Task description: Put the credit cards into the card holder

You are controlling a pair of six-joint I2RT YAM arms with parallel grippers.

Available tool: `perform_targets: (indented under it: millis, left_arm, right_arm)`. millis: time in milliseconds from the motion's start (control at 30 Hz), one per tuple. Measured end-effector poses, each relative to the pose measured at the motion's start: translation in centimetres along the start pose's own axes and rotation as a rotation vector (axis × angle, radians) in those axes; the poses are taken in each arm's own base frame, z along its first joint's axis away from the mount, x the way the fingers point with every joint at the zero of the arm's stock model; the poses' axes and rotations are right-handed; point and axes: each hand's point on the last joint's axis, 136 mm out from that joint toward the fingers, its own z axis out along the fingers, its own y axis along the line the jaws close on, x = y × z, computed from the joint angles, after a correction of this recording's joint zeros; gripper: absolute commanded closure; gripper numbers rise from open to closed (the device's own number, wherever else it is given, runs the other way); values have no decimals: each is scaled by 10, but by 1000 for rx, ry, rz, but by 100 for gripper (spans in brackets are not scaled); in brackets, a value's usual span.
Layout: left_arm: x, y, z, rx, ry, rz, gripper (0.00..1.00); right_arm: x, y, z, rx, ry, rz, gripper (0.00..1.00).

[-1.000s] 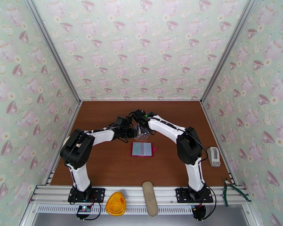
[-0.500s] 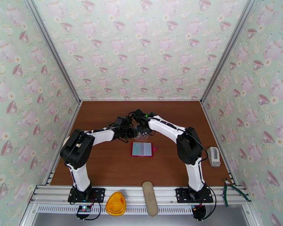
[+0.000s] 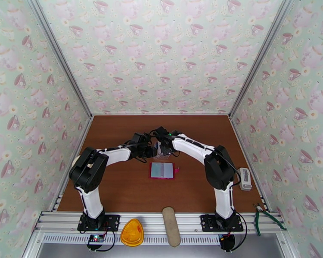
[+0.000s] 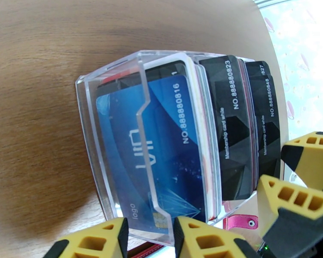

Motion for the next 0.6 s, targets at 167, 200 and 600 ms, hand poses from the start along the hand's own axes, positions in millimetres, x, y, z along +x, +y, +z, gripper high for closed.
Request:
perform_targets:
  millis: [167, 200, 600]
  left_arm:
    - [0, 0, 0, 0, 0, 0, 65]
    - [0, 0, 0, 0, 0, 0, 65]
    - [0, 0, 1, 3, 2, -1, 65]
  right_arm:
    - [-2, -3, 2, -6, -2, 14, 53]
    - [-2, -3, 2, -7, -2, 14, 54]
    - [-8, -5, -1, -8, -16, 16, 68]
